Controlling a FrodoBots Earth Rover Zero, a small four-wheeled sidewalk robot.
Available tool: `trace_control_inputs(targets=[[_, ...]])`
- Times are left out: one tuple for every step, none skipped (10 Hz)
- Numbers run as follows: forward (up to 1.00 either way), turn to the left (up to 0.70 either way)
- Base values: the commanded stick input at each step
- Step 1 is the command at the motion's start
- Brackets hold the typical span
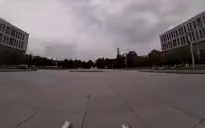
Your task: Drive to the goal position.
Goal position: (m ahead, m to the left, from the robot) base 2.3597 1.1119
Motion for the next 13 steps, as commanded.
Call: trace_control_inputs(targets=[[0.70, 0.00], [0.70, 0.00], [0.70, 0.00], [0.70, 0.00], [0.70, 0.00], [0.70, 0.00], [0.70, 0.00], [0.70, 0.00], [0.70, 0.00], [0.70, 0.00], [0.70, 0.00], [0.70, 0.01], [0.70, 0.09]])
